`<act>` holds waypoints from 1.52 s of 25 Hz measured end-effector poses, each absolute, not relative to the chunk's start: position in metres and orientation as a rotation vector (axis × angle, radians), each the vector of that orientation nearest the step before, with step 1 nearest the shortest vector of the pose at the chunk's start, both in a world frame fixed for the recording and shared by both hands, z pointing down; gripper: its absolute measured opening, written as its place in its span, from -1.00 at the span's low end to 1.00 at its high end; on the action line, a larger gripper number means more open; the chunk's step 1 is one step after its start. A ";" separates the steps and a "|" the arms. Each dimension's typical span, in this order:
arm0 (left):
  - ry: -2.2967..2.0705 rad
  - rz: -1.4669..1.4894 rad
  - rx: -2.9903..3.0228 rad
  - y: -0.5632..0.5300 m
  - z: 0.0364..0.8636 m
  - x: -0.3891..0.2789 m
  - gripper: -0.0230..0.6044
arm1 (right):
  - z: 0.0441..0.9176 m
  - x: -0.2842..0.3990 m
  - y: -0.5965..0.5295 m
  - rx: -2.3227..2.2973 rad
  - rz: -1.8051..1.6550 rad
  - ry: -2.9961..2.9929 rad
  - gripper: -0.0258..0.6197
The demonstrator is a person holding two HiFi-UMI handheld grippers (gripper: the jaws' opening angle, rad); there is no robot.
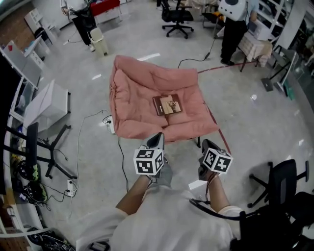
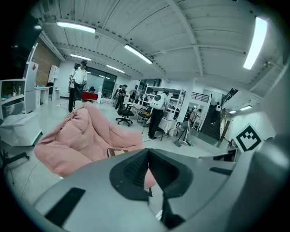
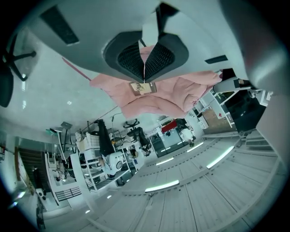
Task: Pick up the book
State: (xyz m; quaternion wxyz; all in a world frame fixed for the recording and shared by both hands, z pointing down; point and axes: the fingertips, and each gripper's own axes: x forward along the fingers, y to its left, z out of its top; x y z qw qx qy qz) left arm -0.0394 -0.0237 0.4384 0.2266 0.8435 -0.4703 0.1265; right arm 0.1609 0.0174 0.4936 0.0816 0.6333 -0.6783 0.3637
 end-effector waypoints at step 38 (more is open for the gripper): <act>-1.325 0.473 1.988 -0.305 0.549 -0.043 -0.90 | 0.542 0.154 -0.258 1.689 1.184 -1.914 -0.83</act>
